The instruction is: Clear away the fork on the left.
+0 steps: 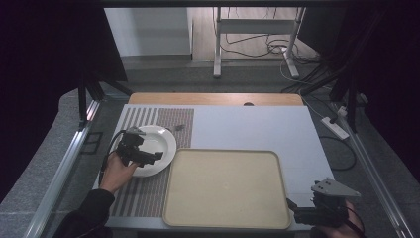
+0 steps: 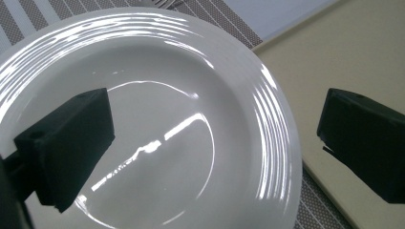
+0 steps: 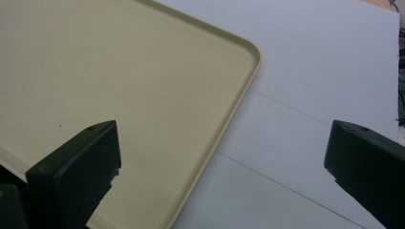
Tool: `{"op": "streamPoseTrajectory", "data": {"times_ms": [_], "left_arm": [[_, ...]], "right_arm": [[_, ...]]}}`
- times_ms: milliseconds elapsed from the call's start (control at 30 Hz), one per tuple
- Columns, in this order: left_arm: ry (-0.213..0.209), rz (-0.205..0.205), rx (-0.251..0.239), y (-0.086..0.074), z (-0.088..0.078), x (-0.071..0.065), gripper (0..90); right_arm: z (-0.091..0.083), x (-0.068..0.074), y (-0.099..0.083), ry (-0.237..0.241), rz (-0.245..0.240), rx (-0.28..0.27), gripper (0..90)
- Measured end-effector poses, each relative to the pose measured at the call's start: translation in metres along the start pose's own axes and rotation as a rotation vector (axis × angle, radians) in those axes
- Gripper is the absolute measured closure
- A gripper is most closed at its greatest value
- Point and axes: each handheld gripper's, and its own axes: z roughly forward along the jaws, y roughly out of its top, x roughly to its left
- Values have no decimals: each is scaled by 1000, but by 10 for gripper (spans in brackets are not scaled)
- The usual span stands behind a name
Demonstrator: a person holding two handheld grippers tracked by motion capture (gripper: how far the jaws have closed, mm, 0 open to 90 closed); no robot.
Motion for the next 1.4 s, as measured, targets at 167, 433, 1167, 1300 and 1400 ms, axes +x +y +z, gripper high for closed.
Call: {"op": "streamPoseTrajectory", "data": {"times_ms": [167,433,1167,1300,1400], "left_arm": [[-8,3,4,9,6,9,0],[10,-5,10,23,18,26,0],[80,-10,77,60,49,69,429],[106,-29,68,63,45,86,759],[128,-44,104,64,49,106,884]], "right_arm": [[1,1,0,2,-5,2,0],[1,1,0,2,-10,8,0],[2,1,0,7,-10,13,0],[2,1,0,9,-11,15,0],[2,1,0,10,-12,18,0]]}}
